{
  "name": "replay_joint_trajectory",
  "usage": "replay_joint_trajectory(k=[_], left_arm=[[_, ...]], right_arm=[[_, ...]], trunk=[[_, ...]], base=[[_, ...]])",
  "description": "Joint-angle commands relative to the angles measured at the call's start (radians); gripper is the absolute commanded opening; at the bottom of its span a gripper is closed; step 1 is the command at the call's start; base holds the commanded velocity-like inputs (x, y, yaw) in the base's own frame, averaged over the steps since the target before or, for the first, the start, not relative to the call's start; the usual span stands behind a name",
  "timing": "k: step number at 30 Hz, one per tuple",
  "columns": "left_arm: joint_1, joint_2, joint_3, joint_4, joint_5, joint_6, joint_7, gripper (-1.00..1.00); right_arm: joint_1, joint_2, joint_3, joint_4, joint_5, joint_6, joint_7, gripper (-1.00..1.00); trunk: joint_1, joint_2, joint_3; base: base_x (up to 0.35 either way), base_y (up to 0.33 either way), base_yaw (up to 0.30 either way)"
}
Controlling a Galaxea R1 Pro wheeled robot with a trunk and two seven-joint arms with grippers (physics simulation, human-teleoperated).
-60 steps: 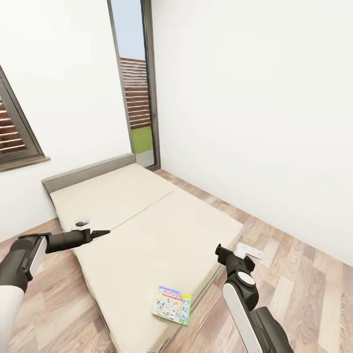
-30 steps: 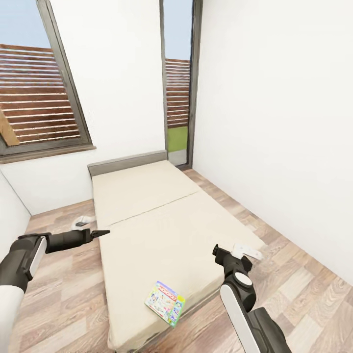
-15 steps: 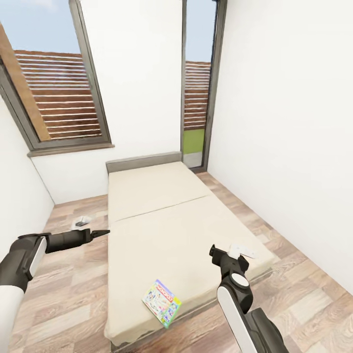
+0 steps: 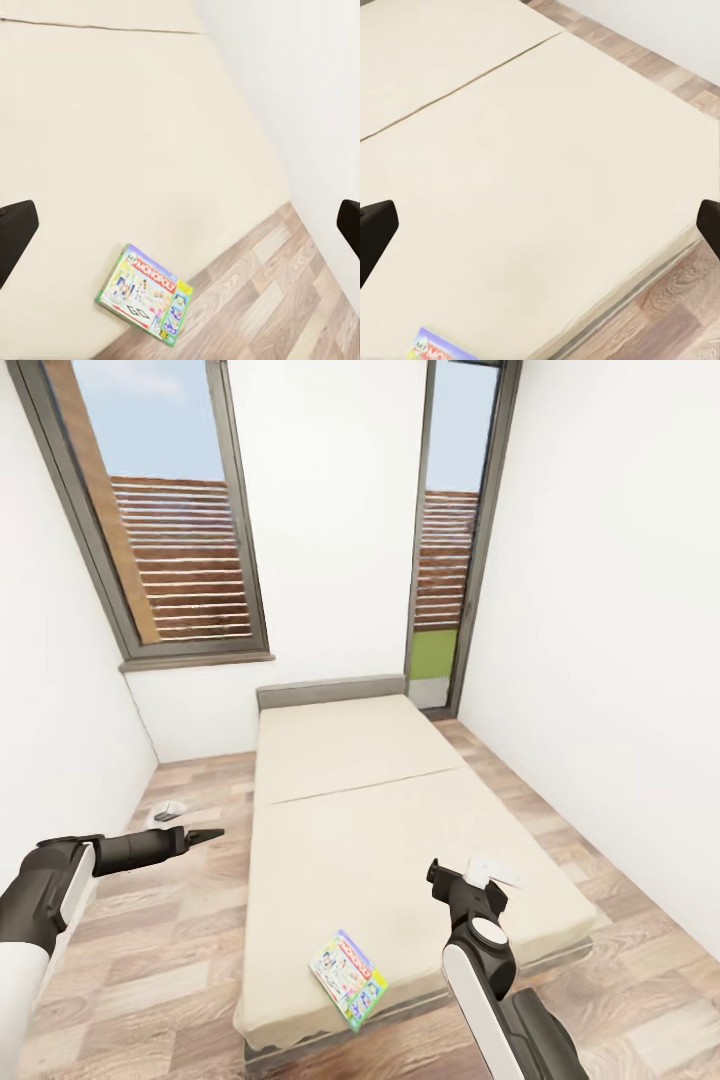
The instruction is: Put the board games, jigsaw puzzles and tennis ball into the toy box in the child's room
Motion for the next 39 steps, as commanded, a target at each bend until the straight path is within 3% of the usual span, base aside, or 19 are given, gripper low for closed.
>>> replay_joint_trajectory(k=[1, 11, 23, 35, 39], left_arm=[[-0.001, 0.0, 0.001, 0.0, 0.003, 0.009, -0.001, 1.0], [-0.001, 0.0, 0.0, 0.0, 0.003, 0.009, -0.001, 1.0], [-0.001, 0.0, 0.002, 0.0, 0.003, 0.009, -0.001, 1.0], [-0.001, 0.0, 0.002, 0.0, 0.003, 0.009, -0.001, 1.0], [-0.001, 0.001, 0.002, 0.0, 0.003, 0.009, -0.001, 1.0]], right_arm=[[-0.001, 0.0, 0.001, -0.001, -0.006, 0.005, -0.007, 1.0], [-0.001, 0.0, 0.001, -0.002, -0.005, 0.005, -0.007, 1.0], [-0.001, -0.003, 0.002, -0.002, -0.004, 0.0, -0.004, 1.0], [-0.001, -0.014, -0.001, 0.0, -0.007, 0.006, 0.002, 1.0], [-0.001, -0.004, -0.001, 0.0, -0.007, 0.005, 0.004, 1.0]], trunk=[[0.001, -0.002, -0.001], [0.001, -0.002, 0.007], [0.001, -0.002, 0.016], [0.001, -0.002, 0.017], [0.001, -0.002, 0.017]], base=[[-0.027, -0.003, 0.264], [-0.098, -0.006, 0.264], [-0.074, -0.155, 0.261], [-0.002, -0.012, 0.04], [-0.004, -0.035, 0.001]])
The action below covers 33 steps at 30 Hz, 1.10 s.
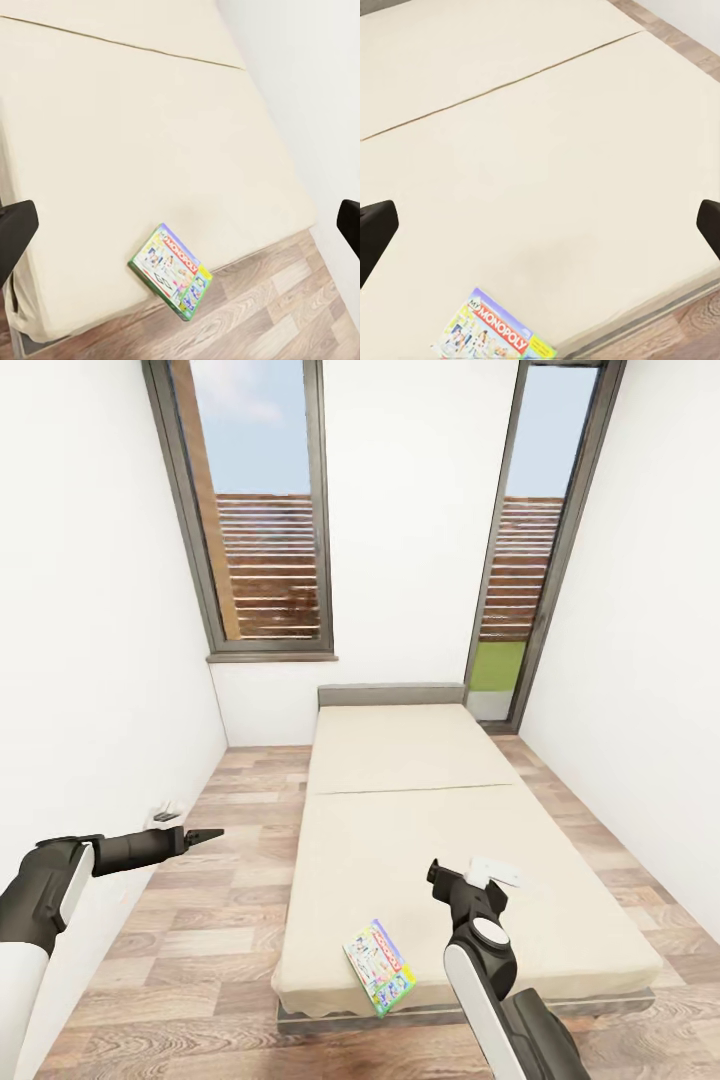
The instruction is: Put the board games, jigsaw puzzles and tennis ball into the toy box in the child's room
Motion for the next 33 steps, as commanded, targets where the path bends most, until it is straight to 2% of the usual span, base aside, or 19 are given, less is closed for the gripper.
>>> replay_joint_trajectory(k=[1, 8, 16, 19, 20, 21, 22, 24, 25, 26, 28, 29, 31, 32, 33], left_arm=[[-0.001, 0.0, 0.001, 0.0, 0.003, 0.009, -0.001, 1.0], [-0.001, 0.001, 0.001, 0.0, 0.004, 0.009, -0.001, 1.0], [-0.001, 0.003, 0.001, 0.0, 0.005, 0.017, -0.003, 1.0], [-0.001, 0.003, 0.001, 0.0, 0.005, 0.019, -0.003, 1.0], [-0.001, 0.003, 0.001, 0.0, 0.005, 0.019, -0.003, 1.0], [-0.001, 0.003, 0.001, 0.0, 0.004, 0.019, -0.002, 1.0], [-0.001, 0.003, 0.001, 0.0, 0.005, 0.02, -0.003, 1.0], [-0.001, 0.003, 0.001, 0.0, 0.005, 0.02, -0.003, 1.0], [-0.001, 0.003, 0.001, 0.0, 0.004, 0.02, -0.003, 1.0], [-0.001, 0.003, 0.001, 0.0, 0.004, 0.02, -0.003, 1.0], [-0.001, 0.003, 0.001, 0.0, 0.004, 0.02, -0.003, 1.0], [-0.001, 0.003, 0.001, 0.0, 0.005, 0.019, -0.003, 1.0], [-0.001, 0.005, 0.002, 0.0, 0.005, 0.02, -0.005, 1.0], [-0.001, 0.006, 0.002, 0.0, 0.006, 0.022, -0.005, 1.0], [-0.001, 0.008, 0.003, 0.0, 0.006, 0.028, -0.006, 1.0]], right_arm=[[-0.001, 0.001, 0.001, -0.001, -0.006, 0.005, -0.008, 1.0], [-0.001, 0.002, -0.001, -0.001, -0.006, 0.005, -0.005, 1.0], [-0.006, -0.001, -0.014, 0.026, -0.028, 0.014, -0.001, 1.0], [-0.019, -0.005, -0.042, 0.066, -0.074, 0.032, 0.019, 1.0], [-0.032, -0.007, -0.063, 0.094, -0.114, 0.054, 0.04, 1.0], [-0.05, -0.009, -0.092, 0.132, -0.165, 0.086, 0.073, 1.0], [-0.062, -0.011, -0.108, 0.155, -0.194, 0.104, 0.095, 1.0], [-0.118, -0.02, -0.18, 0.279, -0.305, 0.175, 0.207, 1.0], [-0.147, -0.029, -0.214, 0.353, -0.348, 0.203, 0.271, 1.0], [-0.161, -0.036, -0.229, 0.391, -0.365, 0.213, 0.305, 1.0], [-0.205, -0.074, -0.28, 0.531, -0.408, 0.238, 0.452, 1.0], [-0.213, -0.085, -0.291, 0.561, -0.415, 0.242, 0.491, 1.0], [-0.236, -0.132, -0.325, 0.666, -0.43, 0.251, 0.656, 1.0], [-0.241, -0.142, -0.332, 0.689, -0.432, 0.252, 0.699, 1.0], [-0.249, -0.16, -0.345, 0.731, -0.436, 0.256, 0.781, 1.0]], trunk=[[0.001, -0.002, -0.002], [0.001, -0.002, -0.002], [0.001, -0.002, -0.002], [0.001, -0.002, -0.002], [0.001, -0.002, -0.002], [0.001, -0.002, -0.002], [0.001, -0.002, -0.002], [0.001, -0.002, -0.002], [0.001, -0.002, -0.002], [0.001, -0.002, -0.002], [0.001, -0.002, -0.002], [0.001, -0.002, -0.002], [0.001, -0.002, -0.002], [0.001, -0.002, -0.002], [0.001, -0.002, -0.002]], base=[[-0.046, -0.008, 0.0], [-0.108, -0.033, 0.0], [-0.021, -0.022, 0.0], [-0.002, -0.002, 0.0], [-0.001, -0.001, 0.0], [0.0, 0.0, 0.0], [0.0, 0.0, 0.0], [0.0, 0.0, 0.0], [0.0, 0.0, 0.0], [0.0, 0.0, 0.0], [0.0, 0.0, 0.0], [0.0, 0.0, 0.0], [0.0, 0.0, 0.0], [0.0, 0.0, 0.0], [0.0, 0.0, 0.0]])
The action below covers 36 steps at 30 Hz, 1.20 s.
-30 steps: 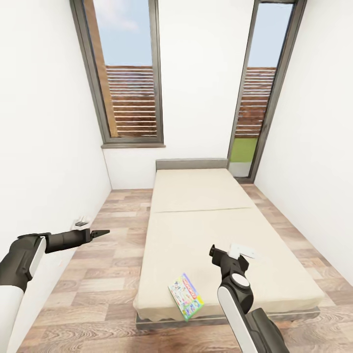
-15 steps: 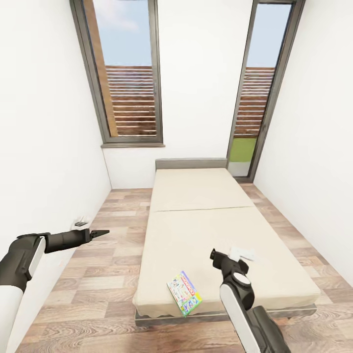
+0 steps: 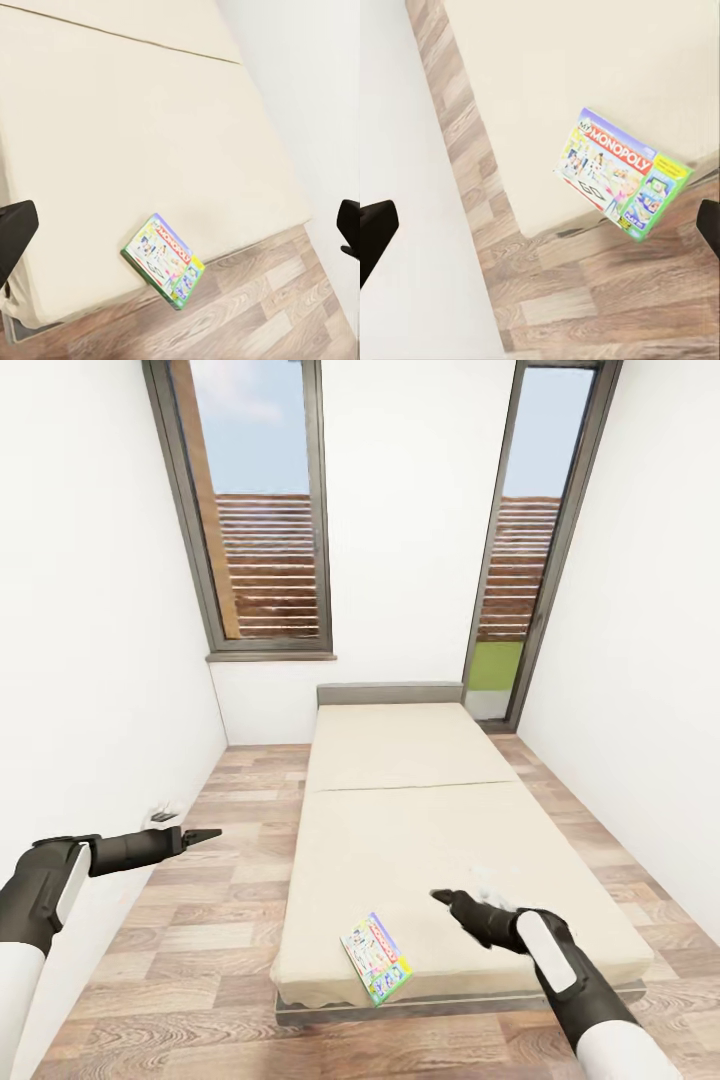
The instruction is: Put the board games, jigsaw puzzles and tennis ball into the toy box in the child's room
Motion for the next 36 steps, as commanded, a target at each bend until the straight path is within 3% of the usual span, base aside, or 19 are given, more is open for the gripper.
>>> replay_joint_trajectory(k=[1, 5, 8, 14, 21, 27, 32, 36], left_arm=[[-0.001, 0.001, 0.002, 0.0, 0.004, 0.021, -0.004, 1.0], [-0.001, 0.003, 0.012, 0.0, 0.004, 0.065, -0.056, 1.0], [-0.001, 0.005, 0.016, -0.001, 0.002, 0.075, -0.097, 1.0], [-0.001, 0.034, 0.018, -0.001, 0.002, 0.114, -0.162, 1.0], [-0.001, 0.046, 0.049, -0.001, 0.002, 0.17, -0.2, 1.0], [-0.002, 0.047, 0.057, -0.001, 0.001, 0.227, -0.205, 1.0], [-0.002, 0.047, 0.059, -0.001, 0.001, 0.241, -0.205, 1.0], [-0.003, 0.048, 0.06, -0.002, 0.001, 0.244, -0.205, 1.0]], right_arm=[[-0.01, -0.015, -0.012, 0.039, -0.003, 0.01, 0.081, 1.0], [-0.033, -0.043, -0.037, 0.154, -0.005, 0.025, 0.263, 1.0], [-0.042, -0.045, -0.059, 0.188, -0.007, 0.03, 0.304, 1.0], [-0.046, -0.034, -0.095, 0.207, -0.006, 0.023, 0.331, 1.0], [-0.046, -0.015, -0.1, 0.215, -0.015, 0.021, 0.33, 1.0], [-0.046, -0.008, -0.099, 0.222, -0.098, 0.029, 0.327, 1.0], [-0.046, -0.01, -0.1, 0.222, -0.128, 0.092, 0.341, 1.0], [-0.045, -0.011, -0.098, 0.216, -0.155, 0.142, 0.42, 1.0]], trunk=[[0.001, -0.002, -0.002], [0.001, -0.002, -0.002], [0.001, -0.002, -0.002], [0.001, -0.002, -0.002], [0.027, -0.051, -0.024], [0.05, -0.093, -0.043], [0.07, -0.128, -0.059], [0.085, -0.156, -0.071]], base=[[0.0, 0.0, 0.0], [0.0, 0.0, 0.0], [0.0, 0.0, 0.0], [0.0, 0.0, 0.0], [0.0, 0.0, 0.0], [0.0, 0.0, 0.0], [0.0, 0.0, 0.0], [0.0, 0.0, 0.0]])
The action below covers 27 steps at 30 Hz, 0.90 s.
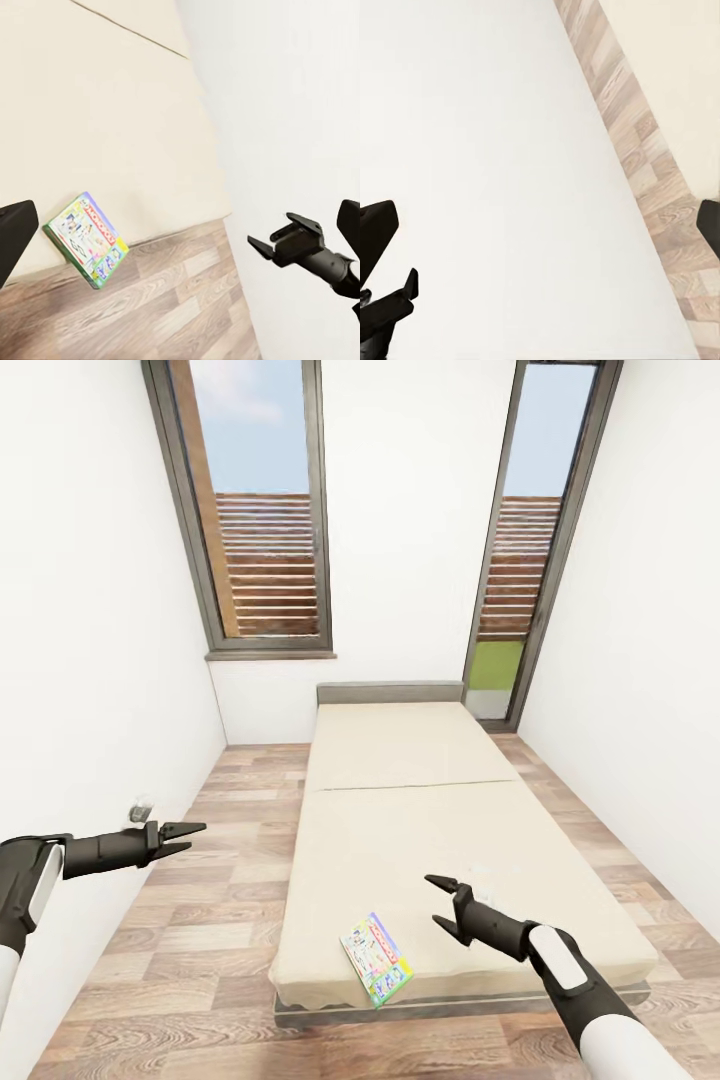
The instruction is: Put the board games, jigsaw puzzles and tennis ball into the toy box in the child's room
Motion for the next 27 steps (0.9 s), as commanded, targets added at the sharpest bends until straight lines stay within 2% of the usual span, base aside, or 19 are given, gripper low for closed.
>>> replay_joint_trajectory(k=[1, 5, 9, 16, 27], left_arm=[[-0.001, 0.0, 0.0, 0.0, 0.003, 0.011, -0.001, 1.0], [-0.001, -0.001, 0.002, 0.0, 0.004, 0.014, -0.001, 1.0], [0.001, -0.014, 0.002, -0.001, 0.006, 0.01, -0.007, 1.0], [0.001, -0.018, 0.001, -0.001, 0.006, 0.01, -0.007, 1.0], [0.001, -0.019, -0.001, -0.001, 0.006, 0.01, -0.007, 1.0]], right_arm=[[-0.001, 0.0, -0.003, -0.001, 0.001, 0.011, 0.039, 1.0], [0.007, -0.004, -0.002, -0.003, -0.001, 0.016, 0.129, 1.0], [0.018, 0.016, 0.01, -0.012, -0.001, -0.005, 0.106, 1.0], [0.028, 0.008, 0.009, 0.016, -0.004, -0.033, 0.093, 1.0], [0.031, 0.003, 0.008, 0.078, -0.007, -0.096, 0.093, 1.0]], trunk=[[0.004, -0.009, -0.005], [0.02, -0.037, -0.018], [0.02, -0.037, -0.017], [0.02, -0.037, -0.017], [0.062, -0.114, -0.052]], base=[[0.0, 0.0, 0.0], [0.0, 0.0, 0.0], [0.0, 0.0, 0.0], [0.0, 0.0, 0.0], [0.0, 0.0, 0.0]])
